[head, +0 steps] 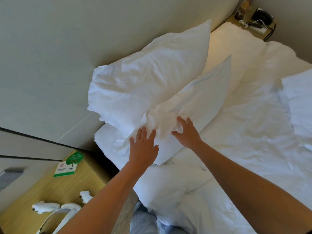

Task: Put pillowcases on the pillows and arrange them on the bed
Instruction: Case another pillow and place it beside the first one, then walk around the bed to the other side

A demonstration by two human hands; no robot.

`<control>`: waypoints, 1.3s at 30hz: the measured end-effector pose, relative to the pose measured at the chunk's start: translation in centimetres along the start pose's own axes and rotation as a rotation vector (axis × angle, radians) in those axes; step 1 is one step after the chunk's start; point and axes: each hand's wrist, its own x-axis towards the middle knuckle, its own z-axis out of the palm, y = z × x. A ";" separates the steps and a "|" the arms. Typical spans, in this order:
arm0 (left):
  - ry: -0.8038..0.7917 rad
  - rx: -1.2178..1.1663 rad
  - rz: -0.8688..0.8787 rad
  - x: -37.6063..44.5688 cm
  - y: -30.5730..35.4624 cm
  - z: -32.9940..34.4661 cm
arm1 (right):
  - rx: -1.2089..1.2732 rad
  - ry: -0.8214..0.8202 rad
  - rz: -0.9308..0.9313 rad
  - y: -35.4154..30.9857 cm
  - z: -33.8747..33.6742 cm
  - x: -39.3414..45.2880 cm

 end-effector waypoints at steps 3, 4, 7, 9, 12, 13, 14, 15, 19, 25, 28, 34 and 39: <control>-0.030 -0.006 0.037 0.1 -0.7 -0.1 | 0.005 -0.026 0.033 -0.7 -0.2 -0.6; -0.042 -0.010 0.047 0.1 -0.8 -0.2 | 0.011 -0.036 0.033 -0.7 -0.3 -0.9; -0.078 -0.017 0.075 -0.2 -0.9 -0.5 | 0.054 -0.037 0.025 -0.4 -1.0 -2.6; -0.086 -0.015 0.098 -0.7 -0.6 -1.0 | 0.085 0.002 0.044 0.2 -1.7 -4.6; -0.096 -0.116 0.161 -1.9 1.0 -2.2 | 0.188 0.107 0.110 1.6 -3.4 -8.7; -0.103 -0.169 0.187 -2.6 1.8 -2.5 | 0.244 0.135 0.135 2.2 -4.1 -10.3; -0.112 -0.228 0.213 -3.4 2.8 -2.8 | 0.314 0.160 0.165 3.0 -4.8 -12.2; -0.122 -0.293 0.231 -4.2 3.9 -2.9 | 0.396 0.187 0.202 3.8 -5.6 -14.4; -0.237 -0.497 0.272 -8.7 9.0 -2.1 | 0.653 0.384 0.341 7.9 -6.8 -25.2; -0.523 -0.513 0.481 -19.1 17.3 2.6 | 0.824 0.671 0.636 14.5 -0.5 -45.7; -0.667 -0.427 0.613 -25.7 22.0 5.9 | 0.929 0.802 0.836 16.9 5.2 -56.1; -0.975 -0.220 0.811 -43.3 31.6 13.2 | 1.085 1.053 1.183 18.9 17.7 -74.9; -1.124 -0.237 0.871 -57.3 37.2 18.1 | 1.209 1.172 1.345 20.4 26.4 -85.5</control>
